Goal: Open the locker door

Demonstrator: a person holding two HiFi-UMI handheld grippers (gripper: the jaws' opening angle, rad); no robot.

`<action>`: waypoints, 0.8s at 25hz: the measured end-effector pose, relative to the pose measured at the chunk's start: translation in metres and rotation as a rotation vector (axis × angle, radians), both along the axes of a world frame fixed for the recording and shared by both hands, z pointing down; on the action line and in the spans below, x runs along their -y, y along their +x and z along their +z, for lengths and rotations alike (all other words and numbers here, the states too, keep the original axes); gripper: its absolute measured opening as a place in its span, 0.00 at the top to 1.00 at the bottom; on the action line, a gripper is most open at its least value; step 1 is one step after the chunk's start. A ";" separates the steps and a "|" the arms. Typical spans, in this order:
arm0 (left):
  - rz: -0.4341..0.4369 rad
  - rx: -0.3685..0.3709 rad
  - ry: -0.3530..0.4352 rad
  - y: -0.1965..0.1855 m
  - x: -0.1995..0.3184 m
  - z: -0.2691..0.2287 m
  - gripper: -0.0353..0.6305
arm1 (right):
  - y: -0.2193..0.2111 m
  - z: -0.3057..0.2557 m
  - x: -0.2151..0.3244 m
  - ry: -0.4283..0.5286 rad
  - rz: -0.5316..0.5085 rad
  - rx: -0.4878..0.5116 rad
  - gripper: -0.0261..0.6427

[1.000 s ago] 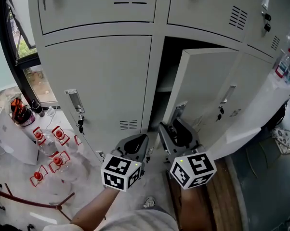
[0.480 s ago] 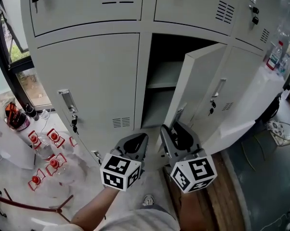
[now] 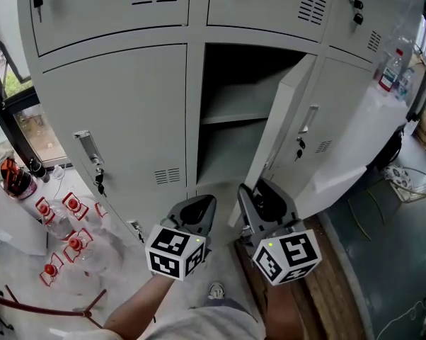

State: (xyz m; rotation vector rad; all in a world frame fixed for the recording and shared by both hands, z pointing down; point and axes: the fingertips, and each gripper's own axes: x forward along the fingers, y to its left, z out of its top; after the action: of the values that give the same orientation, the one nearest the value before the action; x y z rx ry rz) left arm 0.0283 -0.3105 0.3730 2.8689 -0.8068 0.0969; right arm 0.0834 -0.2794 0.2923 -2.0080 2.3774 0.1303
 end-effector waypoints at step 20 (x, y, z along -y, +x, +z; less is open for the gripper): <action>0.159 -0.002 -0.016 0.042 -0.036 0.005 0.94 | 0.039 0.001 -0.041 0.010 0.114 0.023 0.75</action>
State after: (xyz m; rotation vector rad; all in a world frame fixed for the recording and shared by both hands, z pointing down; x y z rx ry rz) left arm 0.0698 -0.2741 0.3777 2.9129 -0.5732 0.1184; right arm 0.1226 -0.2387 0.2937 -2.1288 2.2447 0.1207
